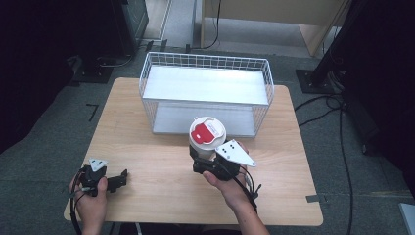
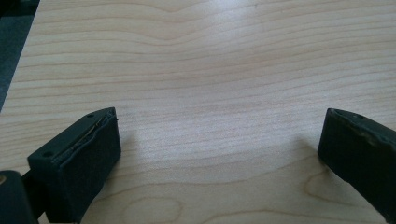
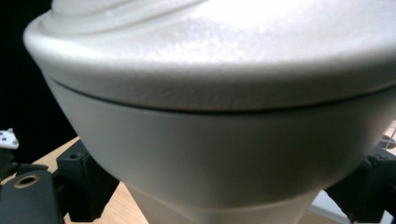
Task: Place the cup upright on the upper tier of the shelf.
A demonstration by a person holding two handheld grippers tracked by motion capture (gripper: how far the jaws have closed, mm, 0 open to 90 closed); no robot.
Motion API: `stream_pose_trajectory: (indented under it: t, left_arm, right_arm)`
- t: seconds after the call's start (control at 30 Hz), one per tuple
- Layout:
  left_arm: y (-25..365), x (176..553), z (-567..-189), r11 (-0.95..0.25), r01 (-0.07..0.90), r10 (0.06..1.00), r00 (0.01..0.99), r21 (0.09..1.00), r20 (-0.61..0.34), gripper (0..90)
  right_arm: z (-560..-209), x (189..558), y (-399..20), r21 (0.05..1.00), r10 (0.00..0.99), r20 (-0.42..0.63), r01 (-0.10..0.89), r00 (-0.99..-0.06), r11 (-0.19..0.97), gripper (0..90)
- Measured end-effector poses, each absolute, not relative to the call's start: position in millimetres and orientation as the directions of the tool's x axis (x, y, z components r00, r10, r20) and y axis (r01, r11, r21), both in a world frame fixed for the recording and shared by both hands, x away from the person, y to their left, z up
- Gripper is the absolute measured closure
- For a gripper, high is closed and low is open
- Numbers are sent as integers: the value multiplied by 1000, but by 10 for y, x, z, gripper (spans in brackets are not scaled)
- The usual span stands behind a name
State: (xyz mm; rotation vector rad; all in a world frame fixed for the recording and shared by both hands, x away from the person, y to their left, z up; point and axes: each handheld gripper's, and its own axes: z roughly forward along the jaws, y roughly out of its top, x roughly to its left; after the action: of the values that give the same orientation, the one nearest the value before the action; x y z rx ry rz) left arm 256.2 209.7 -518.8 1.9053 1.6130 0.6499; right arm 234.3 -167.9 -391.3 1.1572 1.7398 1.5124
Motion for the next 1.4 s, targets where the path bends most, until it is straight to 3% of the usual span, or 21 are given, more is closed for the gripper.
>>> stream_pose_trajectory:
  t: [1.4]
  left_arm:
    - [2097, 2562, -5188, -124, 718, 987, 161, 685, 10, 0]
  right_arm:
    - [-3063, 3097, -1590, 994, 919, 54, 104, -389, -15, 101]
